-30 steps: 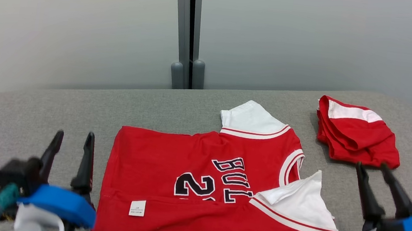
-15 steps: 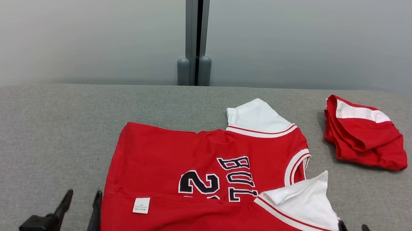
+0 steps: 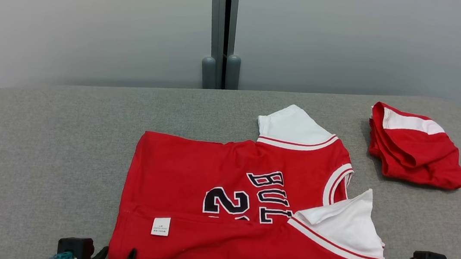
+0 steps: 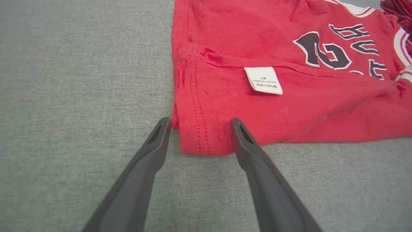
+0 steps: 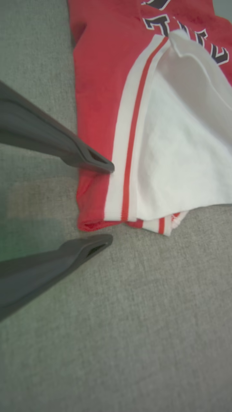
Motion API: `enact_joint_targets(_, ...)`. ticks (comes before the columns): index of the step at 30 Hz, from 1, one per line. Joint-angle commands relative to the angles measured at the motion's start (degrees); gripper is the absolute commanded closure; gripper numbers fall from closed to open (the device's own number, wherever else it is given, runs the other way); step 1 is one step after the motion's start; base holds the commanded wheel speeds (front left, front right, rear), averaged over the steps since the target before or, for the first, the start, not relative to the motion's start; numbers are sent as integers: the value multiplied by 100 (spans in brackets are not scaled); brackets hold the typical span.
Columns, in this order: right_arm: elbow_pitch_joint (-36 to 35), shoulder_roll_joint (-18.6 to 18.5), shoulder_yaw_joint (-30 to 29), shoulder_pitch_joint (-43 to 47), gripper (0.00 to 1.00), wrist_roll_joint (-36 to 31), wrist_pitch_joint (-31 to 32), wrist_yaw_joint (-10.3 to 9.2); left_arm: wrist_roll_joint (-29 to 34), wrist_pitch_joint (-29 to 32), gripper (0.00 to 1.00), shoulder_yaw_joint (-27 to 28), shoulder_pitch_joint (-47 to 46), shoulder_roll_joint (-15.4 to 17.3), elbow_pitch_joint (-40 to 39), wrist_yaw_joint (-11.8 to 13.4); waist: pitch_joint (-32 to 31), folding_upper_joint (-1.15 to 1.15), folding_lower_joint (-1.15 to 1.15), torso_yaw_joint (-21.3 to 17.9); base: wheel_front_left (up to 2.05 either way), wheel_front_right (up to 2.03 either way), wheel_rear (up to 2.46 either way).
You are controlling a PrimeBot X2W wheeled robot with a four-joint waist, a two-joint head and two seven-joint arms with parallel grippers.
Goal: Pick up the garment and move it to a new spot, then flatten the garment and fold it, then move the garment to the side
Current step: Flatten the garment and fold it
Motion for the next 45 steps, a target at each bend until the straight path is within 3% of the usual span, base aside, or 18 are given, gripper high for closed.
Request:
enact_joint_targets(1,112,158,191,7,0,79,154,18,-52,83,0,-17,-189,-33,95,-53,38,0,0,20,0,0,0)
enact_joint_targets(3,149,155,290,-58,0,163,171,19,-76,256,0,-67,-288,-49,291,-76,69,0,0,23,0,0,0)
enact_joint_targets(5,189,152,393,-109,34,237,198,20,-119,357,0,-70,-426,-104,473,-111,93,0,0,24,0,0,0)
enact_joint_targets(6,184,153,457,-142,59,283,206,23,-110,414,0,-112,-484,-126,553,-149,104,0,0,22,0,0,0)
enact_joint_targets(7,172,144,525,-164,64,315,207,24,-125,424,0,-115,-549,-147,637,-179,113,0,0,21,0,0,0)
enact_joint_targets(8,156,124,569,-199,100,357,172,23,-142,409,23,-110,-600,-159,708,-221,119,0,0,19,0,0,0)
enact_joint_targets(9,145,91,608,-231,100,396,136,15,-153,397,68,-123,-632,-163,787,-261,120,0,0,16,0,0,0)
enact_joint_targets(10,111,40,652,-264,100,424,80,16,-160,376,100,-128,-665,-163,855,-299,113,0,0,12,0,0,0)
enact_joint_targets(15,-66,-266,755,-282,100,670,-119,10,-189,224,100,-72,-706,-69,998,-422,-19,0,0,5,0,0,0)
enact_joint_targets(21,-658,-826,975,-42,100,1051,243,10,-227,542,100,-132,-435,267,500,-445,-117,0,0,7,0,0,0)
enact_joint_targets(28,-1569,-1634,957,532,100,1421,1024,4,-285,1324,100,-203,180,799,-684,-87,-181,0,0,22,0,0,0)
enact_joint_targets(36,-2179,-1766,602,1126,100,1513,1569,5,-624,2229,100,-254,924,1108,-1863,362,-192,0,0,-2,0,0,0)
enact_joint_targets(37,-2217,-1721,539,1175,66,1467,1589,5,-641,2269,84,-237,972,1143,-1965,416,-189,0,0,-2,0,0,0)
enact_joint_targets(38,-2232,-1674,471,1215,17,1410,1600,5,-631,2317,15,-242,1013,1180,-2027,459,-187,0,0,-5,0,0,0)
enact_joint_targets(39,-2237,-1637,400,1242,0,1337,1582,5,-622,2340,0,-255,1044,1196,-2071,483,-183,0,0,-6,0,0,0)
enact_joint_targets(45,-2508,-1427,-39,1155,0,922,1284,10,-462,2173,0,-172,785,1299,-2259,463,-134,0,0,19,0,0,0)
